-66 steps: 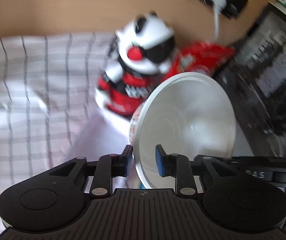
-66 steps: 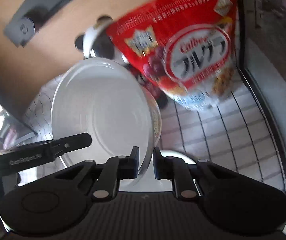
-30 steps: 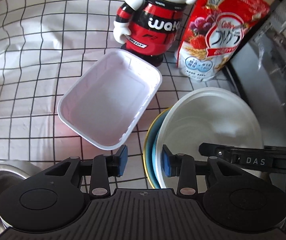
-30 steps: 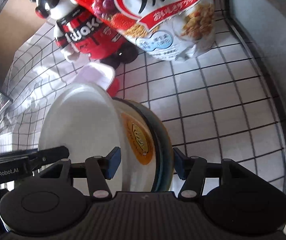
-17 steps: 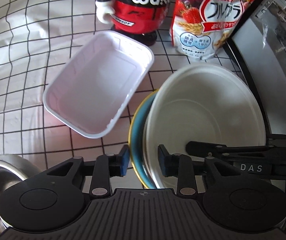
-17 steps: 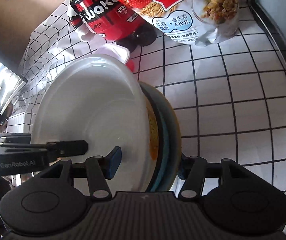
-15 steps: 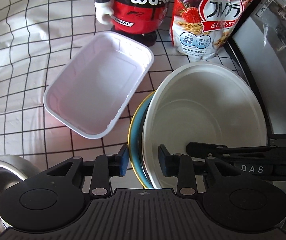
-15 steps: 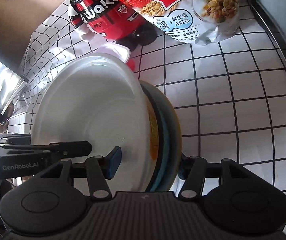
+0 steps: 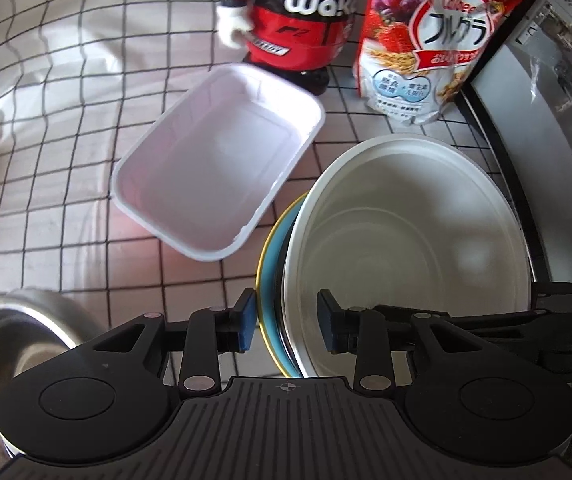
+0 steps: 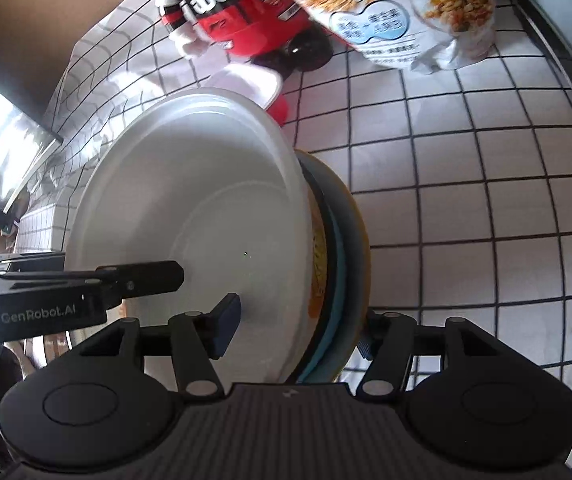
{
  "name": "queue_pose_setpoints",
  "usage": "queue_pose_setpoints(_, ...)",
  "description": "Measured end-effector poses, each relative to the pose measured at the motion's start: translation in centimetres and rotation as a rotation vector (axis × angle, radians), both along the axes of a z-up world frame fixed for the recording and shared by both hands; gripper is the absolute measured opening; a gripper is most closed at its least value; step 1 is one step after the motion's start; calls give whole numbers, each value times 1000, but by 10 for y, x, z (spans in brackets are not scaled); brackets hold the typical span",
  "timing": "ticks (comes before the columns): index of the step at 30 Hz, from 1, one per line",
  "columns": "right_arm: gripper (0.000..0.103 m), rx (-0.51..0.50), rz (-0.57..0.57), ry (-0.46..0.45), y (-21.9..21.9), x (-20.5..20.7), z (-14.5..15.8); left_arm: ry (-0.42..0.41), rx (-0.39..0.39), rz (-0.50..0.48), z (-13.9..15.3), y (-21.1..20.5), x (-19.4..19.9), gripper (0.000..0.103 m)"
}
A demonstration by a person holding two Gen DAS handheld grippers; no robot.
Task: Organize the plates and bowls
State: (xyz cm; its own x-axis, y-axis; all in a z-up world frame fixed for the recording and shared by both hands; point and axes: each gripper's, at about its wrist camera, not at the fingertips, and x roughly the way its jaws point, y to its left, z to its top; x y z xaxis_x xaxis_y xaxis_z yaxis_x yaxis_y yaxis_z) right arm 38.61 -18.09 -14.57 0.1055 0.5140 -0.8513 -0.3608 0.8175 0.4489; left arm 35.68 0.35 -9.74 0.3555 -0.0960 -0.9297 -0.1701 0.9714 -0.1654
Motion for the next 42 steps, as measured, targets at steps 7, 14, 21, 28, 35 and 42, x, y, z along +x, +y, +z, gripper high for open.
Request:
queue_pose_setpoints(7,59,12,71,31,16,-24,-1,19,8,15,1,13,-29,38)
queue_pose_setpoints(14,59,-12,155,37,28,-58,2,-1,-84,67,0,35,-72,37)
queue_pose_setpoints(21,60,-25,108,5,36,-68,7,-48,-171,83,2,55,-99,35)
queue_pose_setpoints(28,60,-30,36,4,31,-81,5,-57,-163,30,2,54,-99,34)
queue_pose_setpoints(35,59,-63,-66,-39,31,-88,12,-46,-131,-22,0,47,-93,38)
queue_pose_setpoints(42,60,-137,-90,-211,20,-93,34,-74,2,-24,8,28,-95,39)
